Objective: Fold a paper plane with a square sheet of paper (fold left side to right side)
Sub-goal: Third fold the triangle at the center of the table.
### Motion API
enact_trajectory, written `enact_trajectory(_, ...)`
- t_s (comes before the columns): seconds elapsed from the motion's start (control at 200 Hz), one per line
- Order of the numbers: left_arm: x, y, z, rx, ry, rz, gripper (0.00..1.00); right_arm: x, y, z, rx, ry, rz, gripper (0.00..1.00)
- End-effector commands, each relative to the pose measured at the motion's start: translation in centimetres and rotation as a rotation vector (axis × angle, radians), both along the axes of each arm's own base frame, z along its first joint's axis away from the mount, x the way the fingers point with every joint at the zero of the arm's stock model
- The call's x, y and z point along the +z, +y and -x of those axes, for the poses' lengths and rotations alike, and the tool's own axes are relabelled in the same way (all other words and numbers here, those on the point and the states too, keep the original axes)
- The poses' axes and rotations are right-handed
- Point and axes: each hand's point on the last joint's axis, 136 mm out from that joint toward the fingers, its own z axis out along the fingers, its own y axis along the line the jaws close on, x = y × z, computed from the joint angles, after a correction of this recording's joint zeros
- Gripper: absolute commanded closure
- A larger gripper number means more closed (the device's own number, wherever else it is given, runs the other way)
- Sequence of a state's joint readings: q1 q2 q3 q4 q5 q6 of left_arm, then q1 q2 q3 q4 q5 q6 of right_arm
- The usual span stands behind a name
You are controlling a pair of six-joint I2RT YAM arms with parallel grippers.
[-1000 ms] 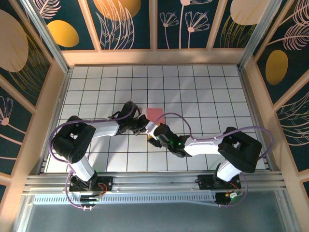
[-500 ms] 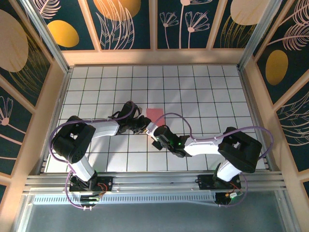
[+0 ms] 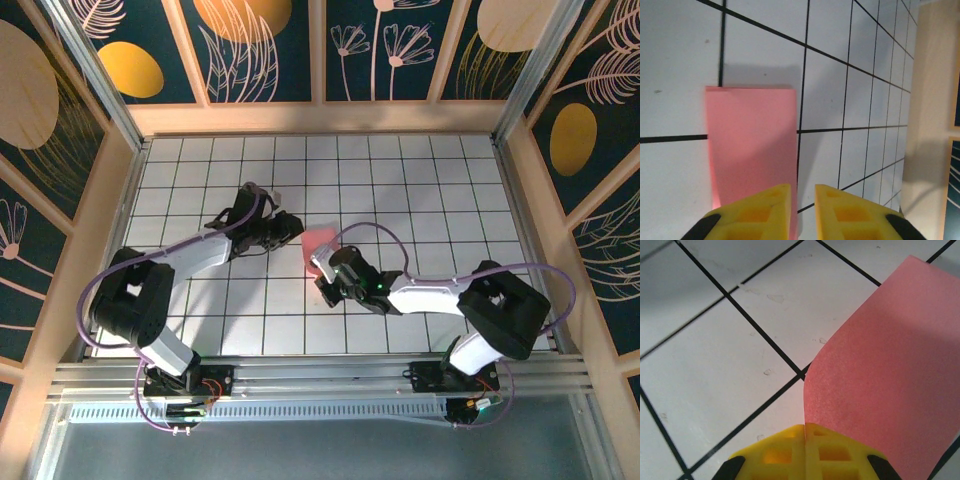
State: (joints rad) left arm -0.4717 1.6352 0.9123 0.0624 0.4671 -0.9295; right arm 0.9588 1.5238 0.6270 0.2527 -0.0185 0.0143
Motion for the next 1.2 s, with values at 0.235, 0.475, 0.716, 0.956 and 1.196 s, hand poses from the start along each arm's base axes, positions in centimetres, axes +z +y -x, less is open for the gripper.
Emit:
enact_trajectory(0.235, -6.2, -5.0, 0.7, -0.217, 0.096, -0.112, 0.87, 0.7, 0.5, 1.0, 0.03, 0.156, -0.142, 1.0)
enact_trajectory(0.475, -9.5, -5.2, 1.4, -0.247, 0.148, -0.176, 0.9, 0.0, 0.4, 0.9, 0.028, 0.222, -0.157, 1.0)
enact_trajectory(0.716, -11.1, -4.4, 1.9, -0.244, 0.172, -0.231, 0.92, -0.8, -0.3, -0.3, -0.016, 0.33, -0.176, 1.0)
enact_trajectory(0.956, -11.5, -4.4, 2.1, -0.247, 0.175, -0.243, 0.94, -2.1, -1.4, -1.9, -0.077, 0.373, -0.134, 1.0)
enact_trajectory(1.196, -11.7, -4.5, 2.1, -0.251, 0.174, -0.246, 0.95, -2.3, -2.1, -3.2, -0.113, 0.366, -0.118, 1.0)
